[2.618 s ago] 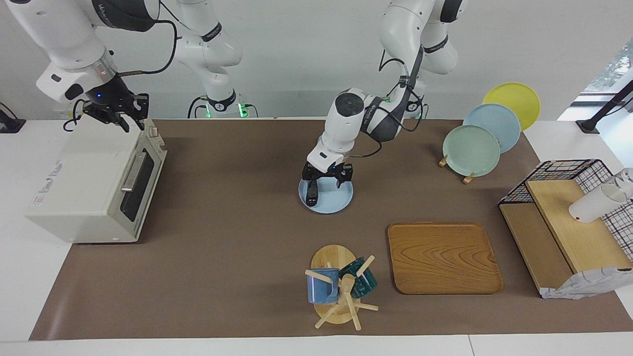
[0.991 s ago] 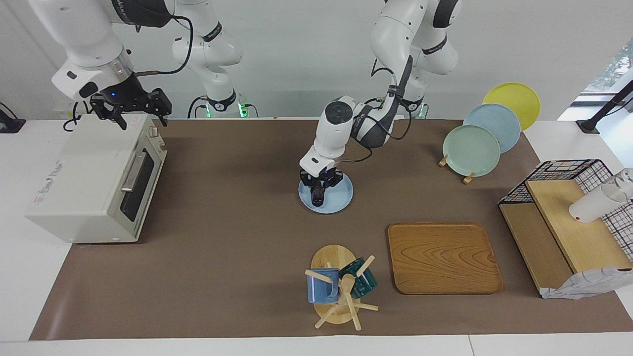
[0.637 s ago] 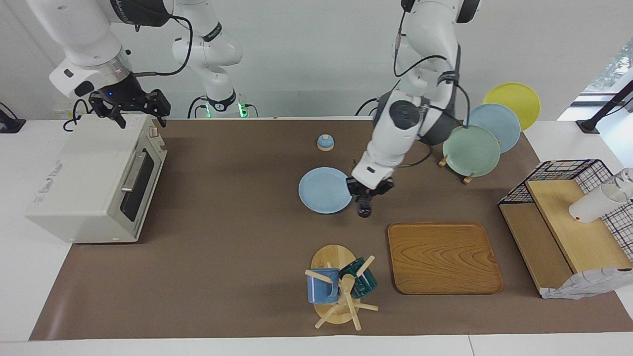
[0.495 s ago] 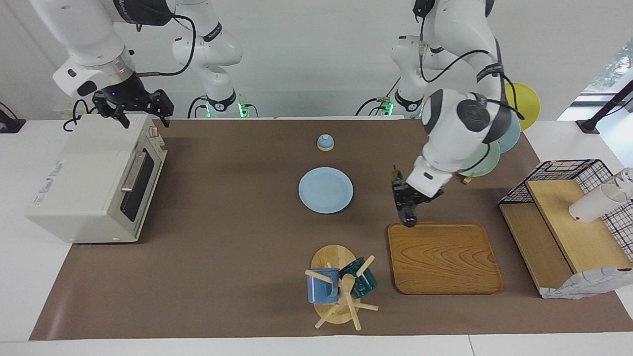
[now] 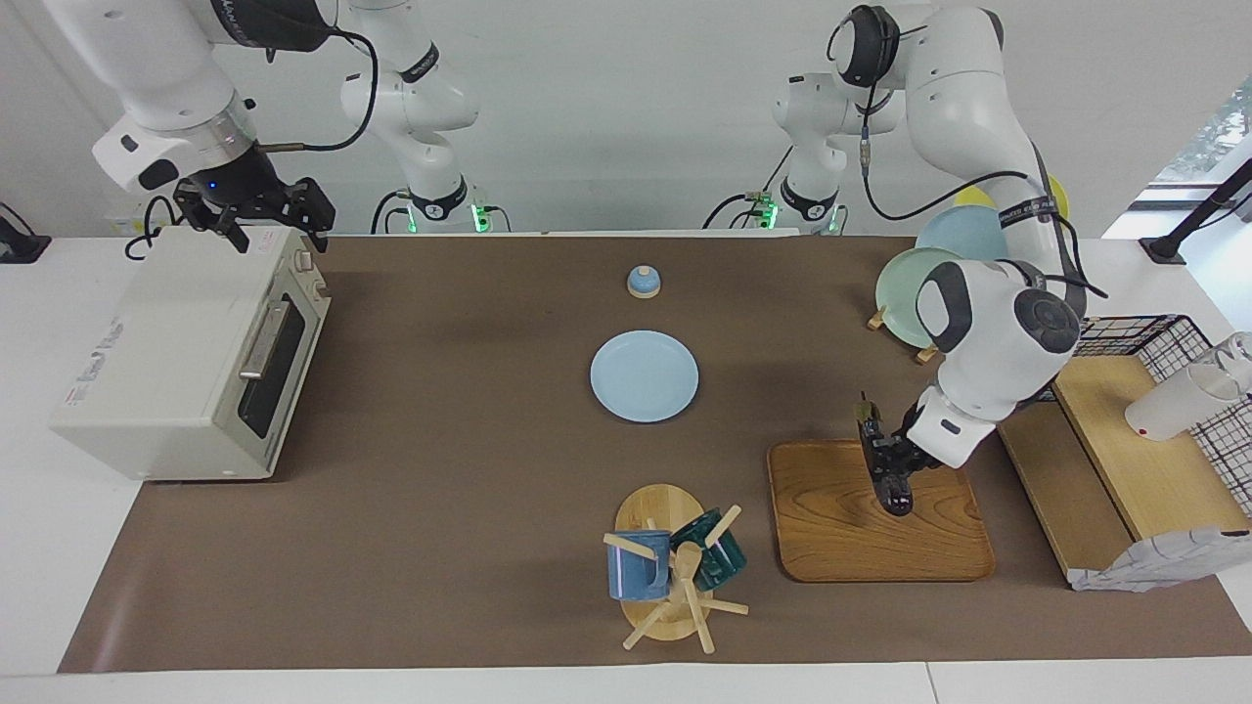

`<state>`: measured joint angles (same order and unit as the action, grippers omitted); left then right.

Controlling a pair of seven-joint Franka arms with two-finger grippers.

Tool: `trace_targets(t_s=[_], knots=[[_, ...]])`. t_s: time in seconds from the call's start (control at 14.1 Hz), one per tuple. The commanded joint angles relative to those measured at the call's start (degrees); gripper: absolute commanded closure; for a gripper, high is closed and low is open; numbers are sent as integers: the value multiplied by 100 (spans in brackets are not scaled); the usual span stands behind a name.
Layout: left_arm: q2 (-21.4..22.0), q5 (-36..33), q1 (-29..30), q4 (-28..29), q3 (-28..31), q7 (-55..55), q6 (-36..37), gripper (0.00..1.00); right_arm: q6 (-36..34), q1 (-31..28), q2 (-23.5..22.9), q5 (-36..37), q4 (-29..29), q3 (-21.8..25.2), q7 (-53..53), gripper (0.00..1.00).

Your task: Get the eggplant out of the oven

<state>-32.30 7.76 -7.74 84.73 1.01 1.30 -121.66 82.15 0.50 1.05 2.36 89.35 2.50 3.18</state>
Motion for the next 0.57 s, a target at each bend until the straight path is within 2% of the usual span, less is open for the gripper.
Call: trace_targets(t_s=[0.0,0.21,0.28,0.35,0.5], knots=[[-303,-248,106,-282,-57,-226,-357,100,56,-15,88,-139,56,-31,-116,0],[-268,-293,62,43,-48,-376,-691,100,56,-24,79,-148,47,-31,-116,0],[-250,-293,53,79,-48,-385,-692,77,47,-15,79,-148,38,-31,-133,0],[-241,-293,70,53,-40,-420,-614,1,56,-24,79,-148,38,-31,-134,0],[-233,-302,88,-105,-40,-429,-421,0,47,-42,79,-148,47,-31,-125,0]])
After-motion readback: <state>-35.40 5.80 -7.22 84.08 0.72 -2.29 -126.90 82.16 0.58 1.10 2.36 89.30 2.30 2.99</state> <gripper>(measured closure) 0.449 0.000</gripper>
